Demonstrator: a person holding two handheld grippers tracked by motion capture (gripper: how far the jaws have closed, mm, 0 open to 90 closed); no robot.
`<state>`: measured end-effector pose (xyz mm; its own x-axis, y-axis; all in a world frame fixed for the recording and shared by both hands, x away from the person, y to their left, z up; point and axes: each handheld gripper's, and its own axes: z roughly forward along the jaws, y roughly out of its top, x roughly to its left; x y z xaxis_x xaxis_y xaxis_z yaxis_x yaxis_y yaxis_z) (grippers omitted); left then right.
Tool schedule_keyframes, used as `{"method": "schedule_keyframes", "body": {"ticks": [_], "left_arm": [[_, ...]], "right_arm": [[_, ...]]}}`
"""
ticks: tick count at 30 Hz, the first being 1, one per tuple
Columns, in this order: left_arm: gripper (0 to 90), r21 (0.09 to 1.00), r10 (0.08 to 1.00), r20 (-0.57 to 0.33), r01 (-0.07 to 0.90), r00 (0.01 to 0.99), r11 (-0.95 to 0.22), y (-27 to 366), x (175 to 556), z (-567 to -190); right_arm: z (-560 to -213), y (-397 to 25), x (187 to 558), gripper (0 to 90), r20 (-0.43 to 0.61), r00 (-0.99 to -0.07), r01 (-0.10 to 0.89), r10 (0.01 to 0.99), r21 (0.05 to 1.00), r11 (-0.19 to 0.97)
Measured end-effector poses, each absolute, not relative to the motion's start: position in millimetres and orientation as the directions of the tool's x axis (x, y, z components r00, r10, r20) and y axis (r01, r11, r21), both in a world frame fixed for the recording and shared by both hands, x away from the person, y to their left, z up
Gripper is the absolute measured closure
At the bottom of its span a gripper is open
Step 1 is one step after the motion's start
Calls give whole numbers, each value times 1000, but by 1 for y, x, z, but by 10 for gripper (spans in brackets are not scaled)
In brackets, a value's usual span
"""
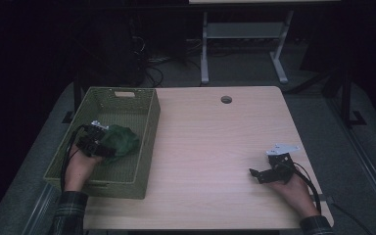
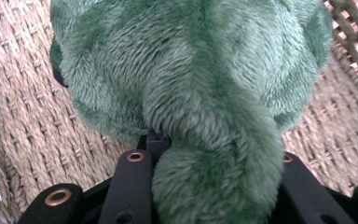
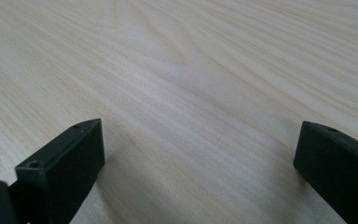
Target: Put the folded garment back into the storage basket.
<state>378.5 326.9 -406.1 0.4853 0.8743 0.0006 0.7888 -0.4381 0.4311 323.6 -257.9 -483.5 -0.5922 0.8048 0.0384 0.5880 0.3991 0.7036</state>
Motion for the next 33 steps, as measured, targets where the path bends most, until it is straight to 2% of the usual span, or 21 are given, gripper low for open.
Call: {"method": "schedule_keyframes", "body": {"ticks": [3,7,14,16,22,26,33], "left_arm": [[644,407,874,2,798,486,-444,325,379,-409],[577,388,873,8,803,488,-452,325,381,-412],[268,378,880,14,812,474,-444,325,383,-416],[207,390,883,15,810,470,-438,325,383,-415],[160,429,883,-10,800,469,-420,328,382,-410],[150,479,882,-52,787,468,-389,332,379,-403],[147,541,880,-75,760,469,-359,337,373,-388]], "right_arm": [[-484,-258,324,14,38,-593,587,804,704,399],[-484,-258,324,14,38,-594,587,804,704,400],[-484,-258,324,14,38,-594,587,804,704,400],[-484,-258,324,14,38,-594,587,804,704,400],[-484,-258,324,14,35,-595,585,803,703,404],[-484,-258,324,14,34,-595,585,803,703,404],[-484,-258,324,14,34,-595,585,803,703,404]]}}
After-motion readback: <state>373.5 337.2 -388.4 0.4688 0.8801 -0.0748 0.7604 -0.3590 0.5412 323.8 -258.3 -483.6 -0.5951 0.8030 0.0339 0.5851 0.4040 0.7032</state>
